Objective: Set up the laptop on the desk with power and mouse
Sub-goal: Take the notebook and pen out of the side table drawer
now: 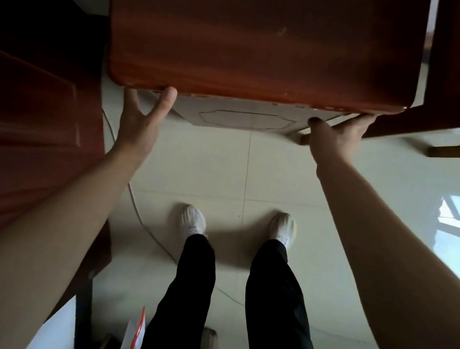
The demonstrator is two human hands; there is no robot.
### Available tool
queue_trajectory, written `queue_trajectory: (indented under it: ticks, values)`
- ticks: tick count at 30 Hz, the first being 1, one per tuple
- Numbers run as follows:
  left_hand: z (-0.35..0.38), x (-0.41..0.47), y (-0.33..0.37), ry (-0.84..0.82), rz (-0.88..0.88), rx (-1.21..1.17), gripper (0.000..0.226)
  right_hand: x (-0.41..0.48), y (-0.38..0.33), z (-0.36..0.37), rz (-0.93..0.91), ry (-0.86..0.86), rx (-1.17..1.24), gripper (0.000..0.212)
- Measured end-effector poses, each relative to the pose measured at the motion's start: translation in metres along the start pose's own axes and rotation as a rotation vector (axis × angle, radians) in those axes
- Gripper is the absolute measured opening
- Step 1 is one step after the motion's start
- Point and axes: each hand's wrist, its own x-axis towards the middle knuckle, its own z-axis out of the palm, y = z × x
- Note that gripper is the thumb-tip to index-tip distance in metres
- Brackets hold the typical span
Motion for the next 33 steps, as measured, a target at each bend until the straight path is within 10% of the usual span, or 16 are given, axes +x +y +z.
queue_trajectory:
  ticks: [12, 24, 33]
  values:
    - [0.037, 0.0, 0.004, 0.021, -0.178, 0.083, 0.114, 0.016, 0.022, -0.015, -0.146, -0.085, -0.048, 0.084]
    - [0.036, -0.083, -0.023, 0.159, -0.388, 0.034, 0.087, -0.07, 0.061, -0.05, 0.001, -0.073, -0.034, 0.08]
    - [0.037, -0.095, -0.038, 0.12, -0.548, 0.085, 0.046, -0.062, 0.078, -0.024, 0.366, 0.035, 0.555, 0.07]
